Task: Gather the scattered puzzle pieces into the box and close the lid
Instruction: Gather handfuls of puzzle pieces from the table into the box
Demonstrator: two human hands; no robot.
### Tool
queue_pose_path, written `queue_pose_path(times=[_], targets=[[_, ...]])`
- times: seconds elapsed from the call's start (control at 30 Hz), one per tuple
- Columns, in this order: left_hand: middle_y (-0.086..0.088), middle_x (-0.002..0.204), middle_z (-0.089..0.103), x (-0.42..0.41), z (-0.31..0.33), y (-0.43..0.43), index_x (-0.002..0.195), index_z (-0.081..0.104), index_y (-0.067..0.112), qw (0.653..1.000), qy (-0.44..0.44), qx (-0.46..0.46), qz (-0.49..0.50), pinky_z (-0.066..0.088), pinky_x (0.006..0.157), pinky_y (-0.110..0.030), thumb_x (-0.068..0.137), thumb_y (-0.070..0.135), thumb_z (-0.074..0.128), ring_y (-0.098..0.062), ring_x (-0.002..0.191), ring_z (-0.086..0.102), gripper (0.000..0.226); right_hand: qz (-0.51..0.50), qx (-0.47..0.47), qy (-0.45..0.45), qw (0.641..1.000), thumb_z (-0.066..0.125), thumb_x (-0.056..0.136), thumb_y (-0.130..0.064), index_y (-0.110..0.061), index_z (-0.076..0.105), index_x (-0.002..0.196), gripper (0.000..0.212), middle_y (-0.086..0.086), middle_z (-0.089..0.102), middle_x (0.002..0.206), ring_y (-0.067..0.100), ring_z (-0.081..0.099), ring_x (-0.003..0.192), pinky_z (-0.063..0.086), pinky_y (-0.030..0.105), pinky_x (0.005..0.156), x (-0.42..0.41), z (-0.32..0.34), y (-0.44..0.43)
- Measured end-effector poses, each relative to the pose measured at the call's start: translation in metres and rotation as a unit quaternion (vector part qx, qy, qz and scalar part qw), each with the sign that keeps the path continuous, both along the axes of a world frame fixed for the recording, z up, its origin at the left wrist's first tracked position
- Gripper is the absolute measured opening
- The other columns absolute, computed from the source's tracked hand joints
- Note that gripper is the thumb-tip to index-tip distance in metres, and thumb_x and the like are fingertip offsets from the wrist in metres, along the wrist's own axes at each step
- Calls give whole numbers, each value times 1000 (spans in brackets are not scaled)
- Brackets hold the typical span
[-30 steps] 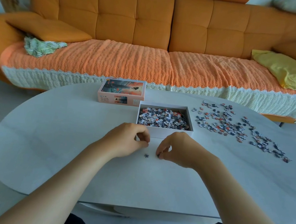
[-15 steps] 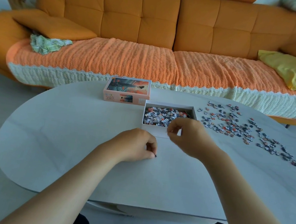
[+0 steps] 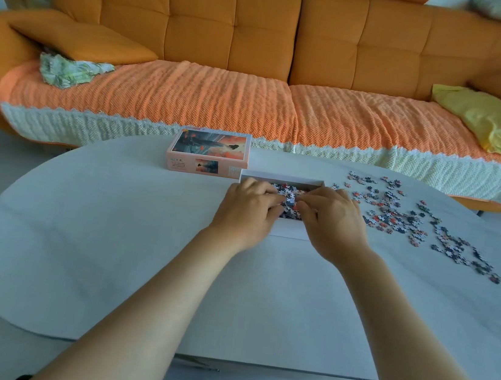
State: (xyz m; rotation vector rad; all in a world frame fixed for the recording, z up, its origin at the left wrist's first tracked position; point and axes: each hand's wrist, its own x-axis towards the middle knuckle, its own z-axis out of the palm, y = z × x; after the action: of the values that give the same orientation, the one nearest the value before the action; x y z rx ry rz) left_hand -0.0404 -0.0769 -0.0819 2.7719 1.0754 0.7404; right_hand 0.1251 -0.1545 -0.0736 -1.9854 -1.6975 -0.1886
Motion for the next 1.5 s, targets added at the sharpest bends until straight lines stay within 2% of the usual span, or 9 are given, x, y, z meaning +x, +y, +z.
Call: queue_pose_path(times=[0.07,0.13,0.27,0.5,0.7,0.93,1.17,1.3,1.5], targets=[[6,131,58,2,1,-6,128,62,23,998,39,-10,-38,32,99,-36,100,39,43,-21,121,48,37,25,-21,-28,999,40,95,-42,-31,75,97,36,-10,70,107,21,58,102,43,37,89,2,0,-5],[8,146,47,1,2,-9,140,51,25,994,95,-17,-46,22,112,-35,101,47,36,-16,136,38,47,66,-58,-44,995,36,97,-45,-32,71,111,40,-14,67,120,14,55,119,37,39,103,2,-1,-10],[7,160,22,0,7,-10,151,31,25,986,159,-48,-15,12,119,-38,100,53,33,-14,146,20,59,65,-133,-67,987,29,101,-48,-30,48,140,47,-15,42,148,9,25,144,7,49,119,5,-6,-16],[5,151,39,23,15,-23,146,41,24,998,18,-48,-34,26,114,-41,98,40,48,-16,139,32,51,94,-61,29,993,41,101,-38,-29,57,132,36,-5,38,153,15,30,143,18,49,117,28,2,-33],[3,142,49,88,29,-54,141,48,17,990,-76,-72,-92,29,113,-34,97,26,52,-14,133,38,45,-15,-57,46,997,46,99,-37,-26,57,133,38,-1,40,152,19,38,139,23,40,115,97,2,-66],[-2,159,21,193,20,-71,154,18,16,980,67,-165,-90,18,119,-40,100,37,44,-20,147,15,62,-157,-142,34,977,40,99,-46,-27,38,146,51,2,23,159,22,16,147,13,45,118,177,-13,-104],[-2,159,-24,237,-14,-49,152,-15,35,951,235,-198,12,-8,116,-56,79,85,29,-33,144,-25,100,-251,-237,50,937,25,93,-66,-34,14,151,68,6,0,162,28,-5,149,-5,56,116,228,-31,-119],[2,163,-9,246,-28,-43,155,-1,30,965,208,-153,-43,-4,119,-50,84,80,32,-22,149,-14,93,-183,-230,60,954,26,95,-60,-32,13,153,66,7,1,163,25,-3,149,-1,45,120,232,-33,-109],[3,139,47,245,-29,-37,139,44,27,994,9,-48,-100,35,106,-40,90,55,45,-20,131,39,56,-28,-164,91,982,41,97,-31,-33,34,148,52,-2,21,160,16,11,149,5,40,121,228,-28,-87]])
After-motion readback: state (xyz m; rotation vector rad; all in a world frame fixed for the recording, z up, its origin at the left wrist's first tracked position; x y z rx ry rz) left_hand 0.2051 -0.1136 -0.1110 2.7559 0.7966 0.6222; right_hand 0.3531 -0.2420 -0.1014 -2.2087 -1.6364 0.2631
